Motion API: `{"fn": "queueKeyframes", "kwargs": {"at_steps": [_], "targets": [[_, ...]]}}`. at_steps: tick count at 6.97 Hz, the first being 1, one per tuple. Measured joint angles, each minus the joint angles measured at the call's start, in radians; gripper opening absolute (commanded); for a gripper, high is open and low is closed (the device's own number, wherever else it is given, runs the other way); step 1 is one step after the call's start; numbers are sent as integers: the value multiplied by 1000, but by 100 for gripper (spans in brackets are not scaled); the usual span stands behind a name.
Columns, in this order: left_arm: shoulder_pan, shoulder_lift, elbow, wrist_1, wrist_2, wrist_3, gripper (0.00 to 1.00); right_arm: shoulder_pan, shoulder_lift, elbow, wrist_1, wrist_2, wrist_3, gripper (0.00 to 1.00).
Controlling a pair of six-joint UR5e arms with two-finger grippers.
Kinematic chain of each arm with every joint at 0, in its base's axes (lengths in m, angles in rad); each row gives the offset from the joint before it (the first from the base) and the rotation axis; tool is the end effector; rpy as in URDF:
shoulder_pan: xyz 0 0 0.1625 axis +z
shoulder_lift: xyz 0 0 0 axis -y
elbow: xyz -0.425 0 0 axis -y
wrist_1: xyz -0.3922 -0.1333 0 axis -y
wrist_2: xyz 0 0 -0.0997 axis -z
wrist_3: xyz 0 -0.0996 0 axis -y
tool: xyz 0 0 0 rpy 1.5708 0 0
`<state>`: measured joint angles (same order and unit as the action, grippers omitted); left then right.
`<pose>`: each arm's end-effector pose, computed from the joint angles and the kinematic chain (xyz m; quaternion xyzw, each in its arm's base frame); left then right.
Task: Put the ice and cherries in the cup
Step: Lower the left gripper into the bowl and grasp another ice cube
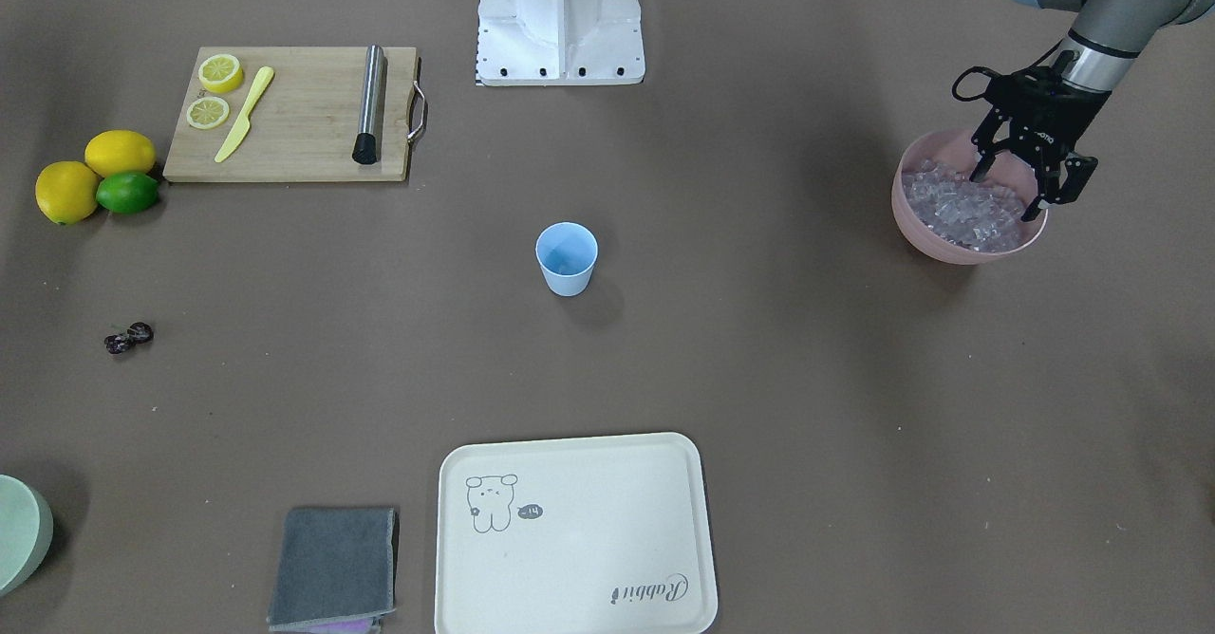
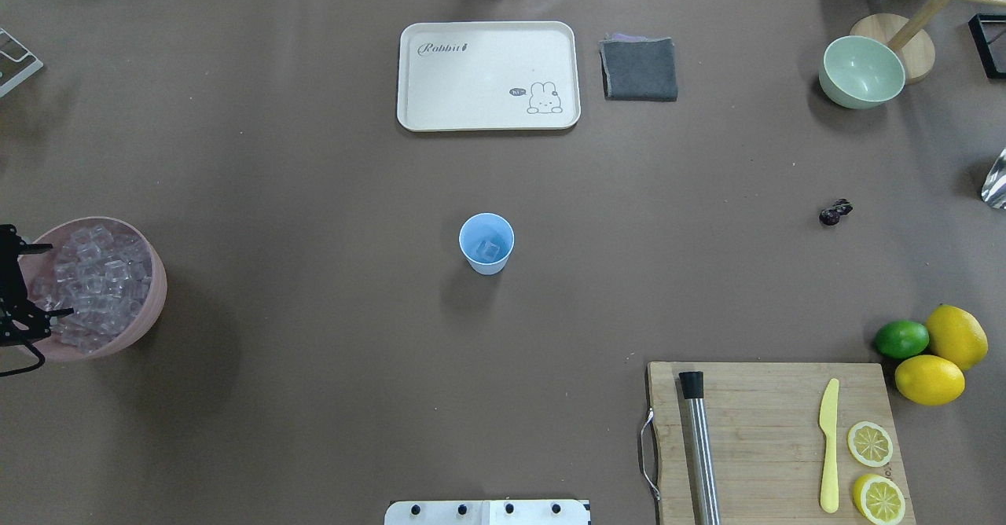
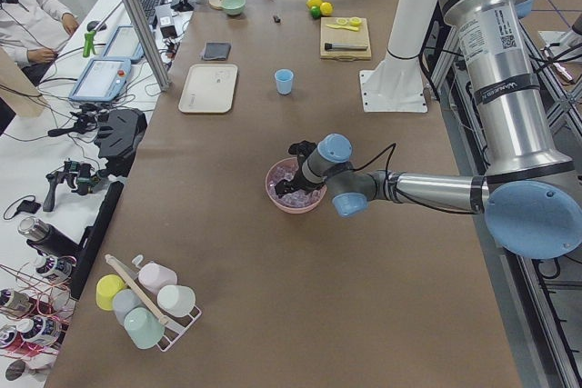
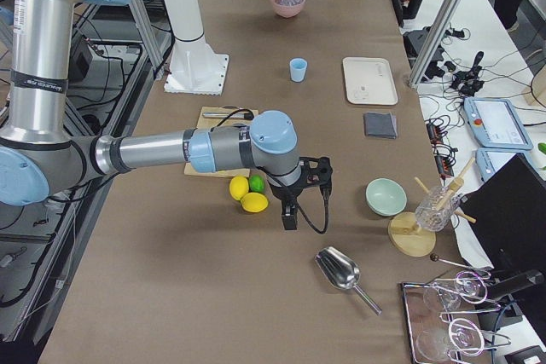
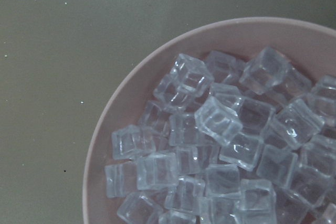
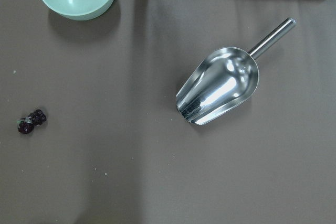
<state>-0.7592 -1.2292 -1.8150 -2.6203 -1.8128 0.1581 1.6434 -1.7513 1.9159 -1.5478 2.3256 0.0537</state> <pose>0.2036 -0.3441 0.5759 0.3964 0.2476 0.4602 0.7548 0.0955 -0.4163 0.5690 0.0905 -0.3660 0.0240 0.9259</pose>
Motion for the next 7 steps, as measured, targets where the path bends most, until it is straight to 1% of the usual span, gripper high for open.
{"fn": "queueKeyframes", "kwargs": {"at_steps": [3,5,7], "targets": [[24,38,3,1,1,36,97,0,-2,0,0,1,0,100],[50,30,8,9,7,37,97,-1,-2,0,0,1,0,100],[60,-1,15,36,9,37,95,-1,-2,-2,0,0,0,100]]}}
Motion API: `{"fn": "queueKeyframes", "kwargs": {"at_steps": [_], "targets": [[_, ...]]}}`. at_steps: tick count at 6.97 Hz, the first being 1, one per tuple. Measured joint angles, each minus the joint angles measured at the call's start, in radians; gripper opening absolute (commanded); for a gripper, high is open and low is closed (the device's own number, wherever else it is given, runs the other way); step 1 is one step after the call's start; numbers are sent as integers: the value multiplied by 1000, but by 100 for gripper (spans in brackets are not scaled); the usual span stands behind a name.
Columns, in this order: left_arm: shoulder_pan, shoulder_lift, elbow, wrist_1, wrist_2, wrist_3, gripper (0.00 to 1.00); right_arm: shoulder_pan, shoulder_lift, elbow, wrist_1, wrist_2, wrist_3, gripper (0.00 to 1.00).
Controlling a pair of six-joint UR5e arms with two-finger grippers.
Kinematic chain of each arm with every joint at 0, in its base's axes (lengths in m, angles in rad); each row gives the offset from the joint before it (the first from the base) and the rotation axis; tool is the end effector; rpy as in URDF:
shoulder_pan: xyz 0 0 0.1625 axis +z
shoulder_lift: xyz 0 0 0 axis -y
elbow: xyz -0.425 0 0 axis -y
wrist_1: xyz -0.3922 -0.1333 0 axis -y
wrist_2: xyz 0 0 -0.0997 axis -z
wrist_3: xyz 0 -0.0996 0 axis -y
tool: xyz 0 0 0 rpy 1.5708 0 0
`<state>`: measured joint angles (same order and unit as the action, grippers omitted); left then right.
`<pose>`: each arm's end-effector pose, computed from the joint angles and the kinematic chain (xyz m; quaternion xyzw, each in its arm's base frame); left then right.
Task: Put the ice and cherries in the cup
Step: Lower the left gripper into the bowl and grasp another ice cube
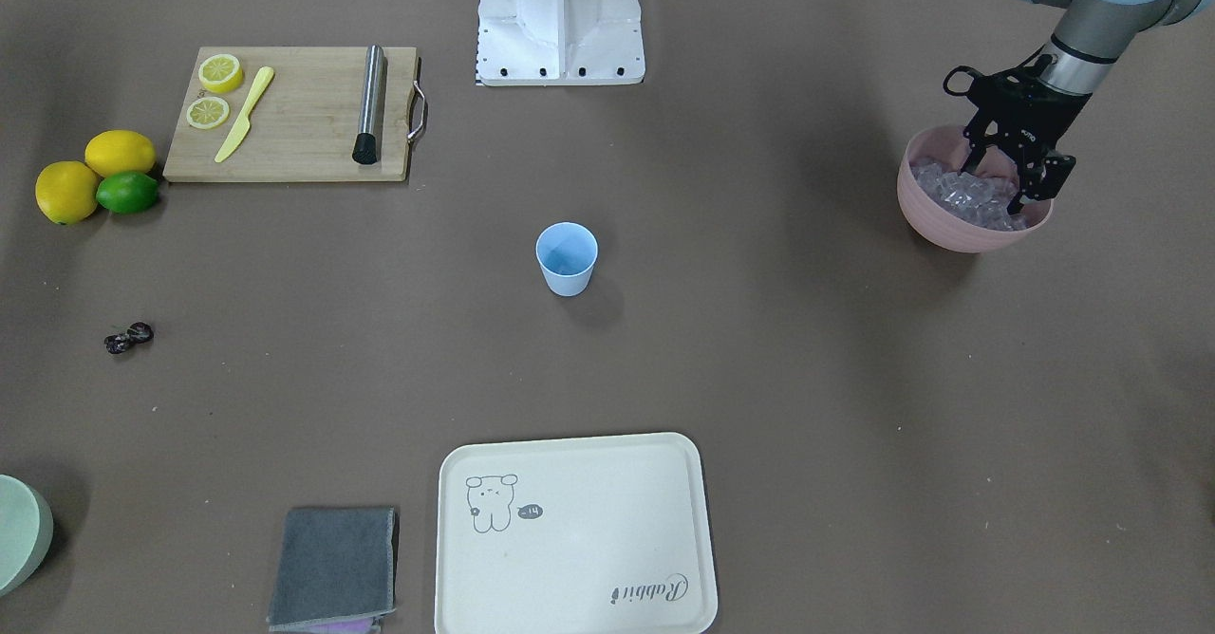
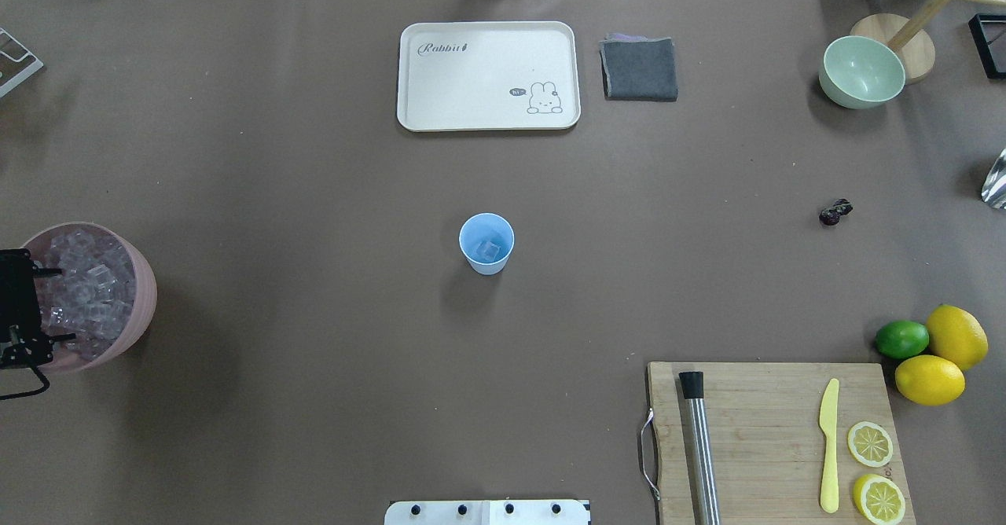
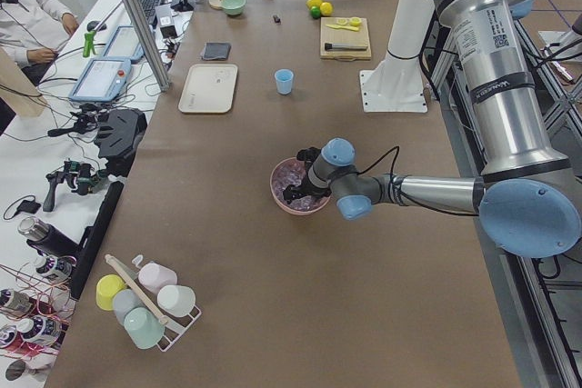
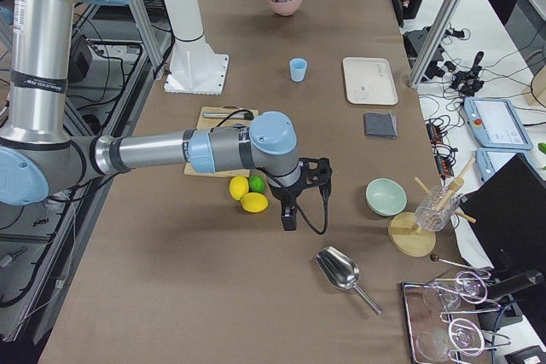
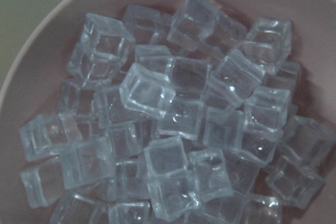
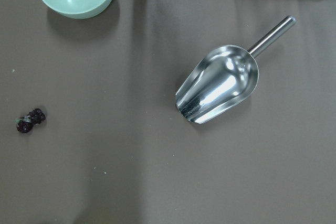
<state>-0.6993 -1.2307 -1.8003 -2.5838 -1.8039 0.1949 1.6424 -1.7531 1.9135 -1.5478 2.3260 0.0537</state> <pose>0.2243 -0.3328 0.5883 0.3738 0.2425 0.4980 0.7440 0.0950 -0.4156 0.5709 0.0884 -0.3664 0.0243 0.9259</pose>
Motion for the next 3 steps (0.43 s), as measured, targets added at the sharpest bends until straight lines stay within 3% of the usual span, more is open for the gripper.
{"fn": "queueKeyframes", "kwargs": {"at_steps": [2,3], "targets": [[0,-39,4,58,-1,0,87,-1,1,-2,0,1,0,100],[0,-55,7,80,-1,0,74,-1,1,-2,0,1,0,100]]}}
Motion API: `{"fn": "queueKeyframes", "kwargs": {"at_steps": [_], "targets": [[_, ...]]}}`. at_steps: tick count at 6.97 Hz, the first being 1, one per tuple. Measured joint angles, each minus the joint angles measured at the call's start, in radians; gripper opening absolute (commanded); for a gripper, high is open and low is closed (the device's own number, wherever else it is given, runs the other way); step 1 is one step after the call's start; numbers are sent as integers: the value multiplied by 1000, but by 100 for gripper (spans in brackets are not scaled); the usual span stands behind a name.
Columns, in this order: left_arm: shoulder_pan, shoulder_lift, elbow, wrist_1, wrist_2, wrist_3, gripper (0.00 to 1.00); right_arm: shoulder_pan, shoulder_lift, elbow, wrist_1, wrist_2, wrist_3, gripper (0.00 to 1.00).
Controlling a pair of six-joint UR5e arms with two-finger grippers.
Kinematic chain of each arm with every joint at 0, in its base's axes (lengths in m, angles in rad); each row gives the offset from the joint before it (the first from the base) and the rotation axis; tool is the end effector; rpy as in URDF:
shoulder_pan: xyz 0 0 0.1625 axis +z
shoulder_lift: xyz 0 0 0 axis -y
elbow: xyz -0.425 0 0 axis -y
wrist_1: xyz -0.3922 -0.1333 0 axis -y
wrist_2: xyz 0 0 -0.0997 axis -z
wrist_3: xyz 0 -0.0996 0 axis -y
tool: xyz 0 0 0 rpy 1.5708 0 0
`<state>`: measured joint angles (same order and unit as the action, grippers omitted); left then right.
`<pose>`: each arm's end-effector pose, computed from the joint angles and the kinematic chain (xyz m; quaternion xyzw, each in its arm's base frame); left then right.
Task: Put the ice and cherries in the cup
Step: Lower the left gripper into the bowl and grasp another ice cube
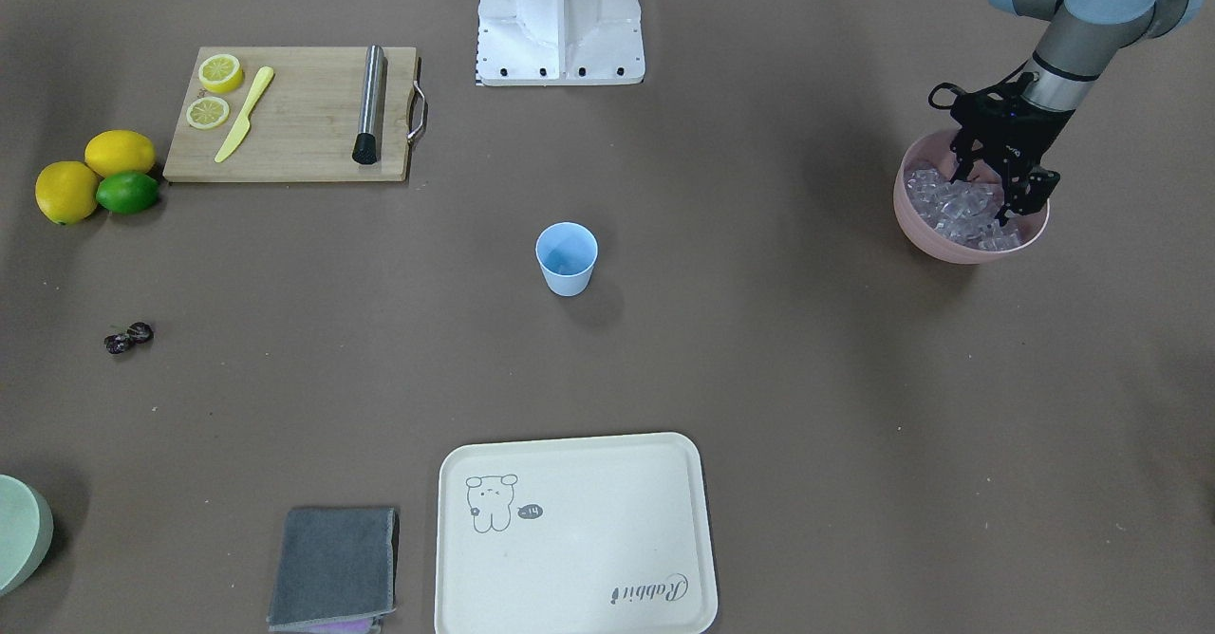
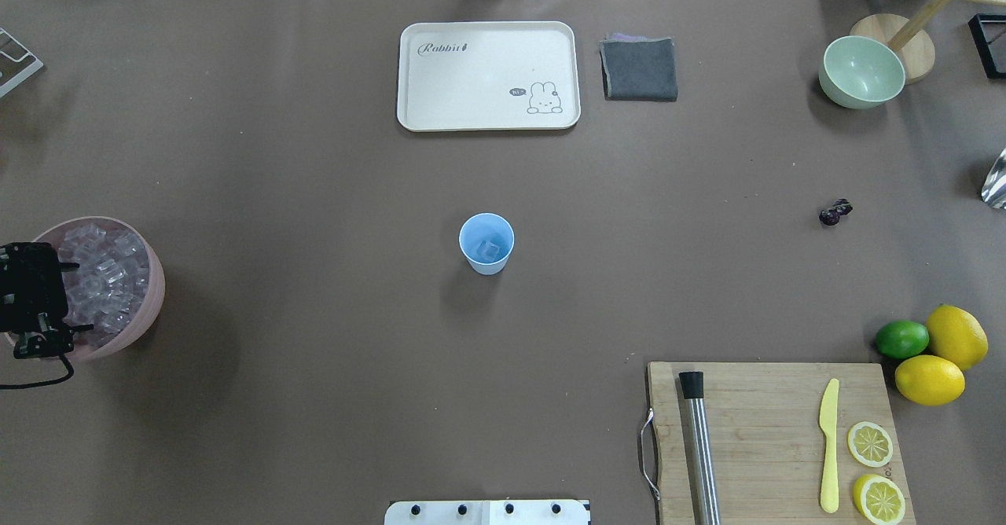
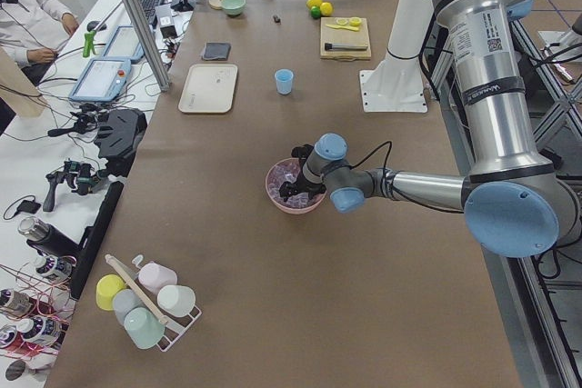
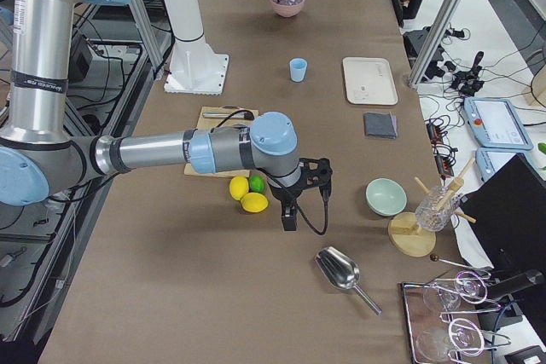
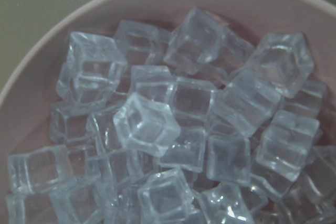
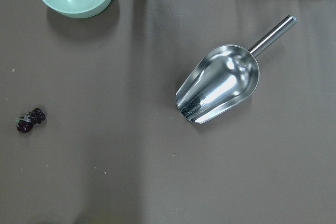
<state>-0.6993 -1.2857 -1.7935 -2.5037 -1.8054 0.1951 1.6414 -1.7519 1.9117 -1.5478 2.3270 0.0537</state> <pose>0.2430 -0.3484 0.5810 0.3598 0.2390 0.5003 0.7504 0.0946 -0.4162 0.5713 0.0879 -0.3669 0.0239 0.9258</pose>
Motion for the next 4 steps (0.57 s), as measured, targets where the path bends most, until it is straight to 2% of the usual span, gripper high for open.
{"fn": "queueKeyframes", "kwargs": {"at_steps": [2,4], "targets": [[-1,-18,14,19,-1,1,29,0,2,1,0,0,1,100],[-5,-21,16,21,-3,0,7,0,3,0,0,0,1,100]]}}
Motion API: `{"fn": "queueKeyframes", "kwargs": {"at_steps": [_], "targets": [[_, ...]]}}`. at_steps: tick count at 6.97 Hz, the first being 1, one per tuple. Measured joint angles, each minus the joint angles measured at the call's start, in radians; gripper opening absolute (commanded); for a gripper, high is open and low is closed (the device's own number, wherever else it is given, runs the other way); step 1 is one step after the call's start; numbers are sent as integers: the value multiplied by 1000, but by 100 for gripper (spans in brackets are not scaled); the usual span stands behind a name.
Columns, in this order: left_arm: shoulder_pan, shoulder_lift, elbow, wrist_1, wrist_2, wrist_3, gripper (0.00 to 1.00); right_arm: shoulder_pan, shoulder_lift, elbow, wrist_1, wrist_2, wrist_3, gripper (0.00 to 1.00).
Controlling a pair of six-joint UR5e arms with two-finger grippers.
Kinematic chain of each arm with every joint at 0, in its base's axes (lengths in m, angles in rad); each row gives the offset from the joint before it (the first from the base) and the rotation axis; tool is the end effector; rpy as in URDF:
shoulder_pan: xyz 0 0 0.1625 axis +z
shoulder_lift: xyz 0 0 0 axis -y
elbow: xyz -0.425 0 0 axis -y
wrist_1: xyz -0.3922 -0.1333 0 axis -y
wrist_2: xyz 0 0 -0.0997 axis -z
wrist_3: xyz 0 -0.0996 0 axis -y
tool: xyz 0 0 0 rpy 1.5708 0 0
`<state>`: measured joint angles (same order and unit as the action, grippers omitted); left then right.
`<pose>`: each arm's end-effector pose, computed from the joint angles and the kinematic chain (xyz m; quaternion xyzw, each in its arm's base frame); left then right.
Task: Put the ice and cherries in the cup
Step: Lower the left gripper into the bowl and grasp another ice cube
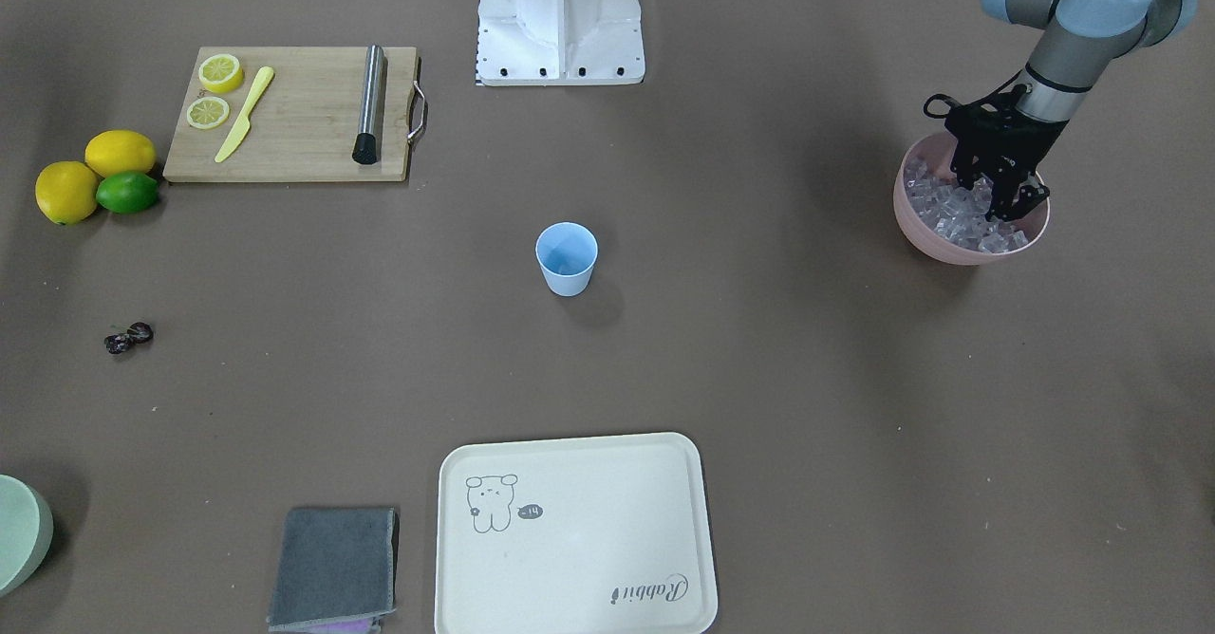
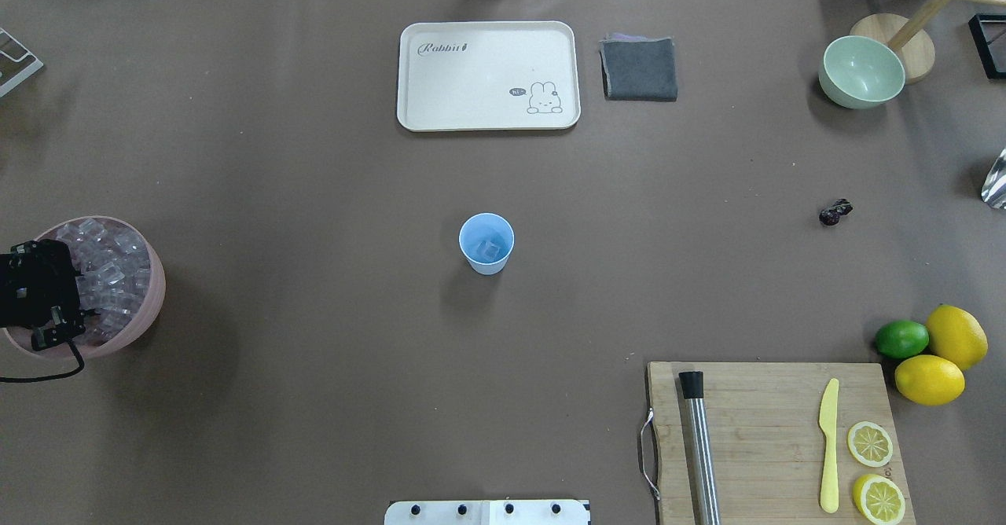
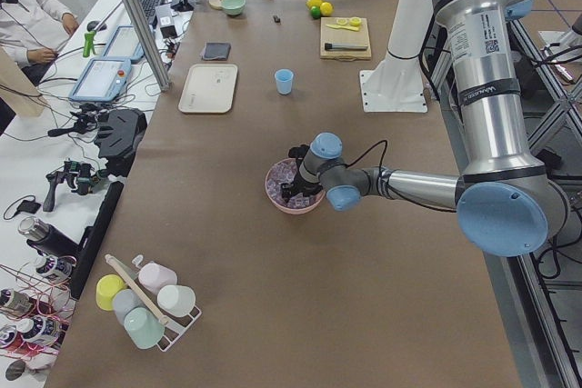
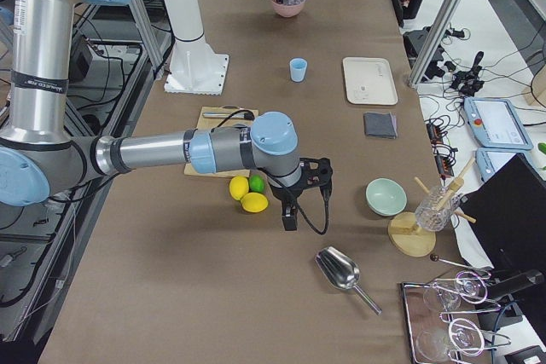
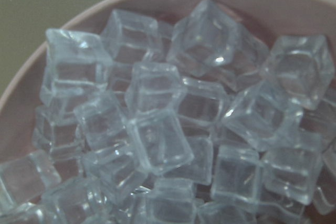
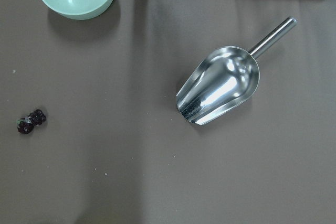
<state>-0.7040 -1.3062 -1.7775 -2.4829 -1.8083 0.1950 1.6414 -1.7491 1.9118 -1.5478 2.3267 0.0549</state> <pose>0.2482 -0.3549 0.5838 0.3528 0.2374 0.4999 0.7545 0.0947 -0.4174 0.5701 0.0891 -0.3667 0.0239 0.9257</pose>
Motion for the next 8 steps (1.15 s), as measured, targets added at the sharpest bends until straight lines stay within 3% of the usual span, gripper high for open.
{"fn": "queueKeyframes", "kwargs": {"at_steps": [1,4,8], "targets": [[-4,0,-2,-1,-2,0,1,0,0,0,0,0,0,100],[-16,9,-22,-2,-16,-1,0,0,1,1,0,0,0,100],[-147,15,-58,-1,-224,-19,0,-1,1,1,0,1,0,100]]}}
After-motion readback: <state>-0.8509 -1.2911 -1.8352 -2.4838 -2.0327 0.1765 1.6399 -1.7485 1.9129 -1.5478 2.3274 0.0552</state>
